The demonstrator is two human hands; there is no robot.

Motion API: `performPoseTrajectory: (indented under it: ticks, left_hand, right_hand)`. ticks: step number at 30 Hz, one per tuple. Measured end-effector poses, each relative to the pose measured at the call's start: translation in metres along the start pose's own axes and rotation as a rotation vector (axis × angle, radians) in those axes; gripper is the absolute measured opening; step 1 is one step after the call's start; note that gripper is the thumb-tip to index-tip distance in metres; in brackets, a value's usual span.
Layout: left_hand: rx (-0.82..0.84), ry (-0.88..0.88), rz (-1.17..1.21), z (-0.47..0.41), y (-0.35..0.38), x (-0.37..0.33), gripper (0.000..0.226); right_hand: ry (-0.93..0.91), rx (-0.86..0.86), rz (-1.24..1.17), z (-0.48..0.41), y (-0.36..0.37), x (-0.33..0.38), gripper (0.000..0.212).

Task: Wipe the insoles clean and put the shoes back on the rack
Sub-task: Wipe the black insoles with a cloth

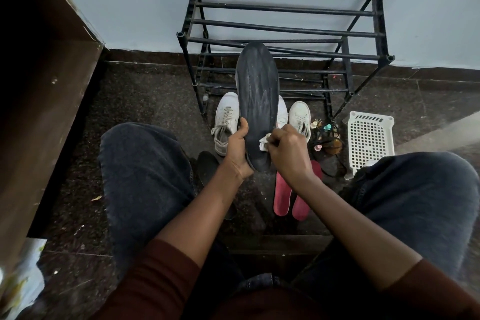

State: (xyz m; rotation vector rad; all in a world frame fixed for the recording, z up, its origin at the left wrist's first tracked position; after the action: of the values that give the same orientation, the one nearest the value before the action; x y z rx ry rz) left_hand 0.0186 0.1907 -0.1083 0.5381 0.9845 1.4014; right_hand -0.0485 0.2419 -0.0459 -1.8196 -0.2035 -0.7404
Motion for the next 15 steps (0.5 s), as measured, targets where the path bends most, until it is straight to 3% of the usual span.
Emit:
performPoseTrajectory:
  ticks: [6, 15]
  left_hand:
    - [0.012, 0.03, 0.043, 0.0, 0.0, 0.002, 0.065]
    - [-0.032, 0.093, 0.042, 0.003, -0.005, -0.008, 0.066]
  right_hand:
    - [-0.015, -0.024, 0.073, -0.021, -0.002, -0.004, 0.007]
    - [-0.217, 0.069, -0.032, 0.024, 0.0, 0.015, 0.011]
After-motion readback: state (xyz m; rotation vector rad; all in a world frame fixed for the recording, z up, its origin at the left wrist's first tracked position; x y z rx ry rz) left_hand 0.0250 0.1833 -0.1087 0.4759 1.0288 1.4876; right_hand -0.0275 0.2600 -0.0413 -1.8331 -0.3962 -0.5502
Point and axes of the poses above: each hand's wrist, its own z-axis away from the middle knuckle, its own y-axis out of the palm, x = y × z, the point moved 5 cm from there along -z, towards the middle knuckle, and after that the axes turned 11 degrees about -y, right-handed, at the moved point
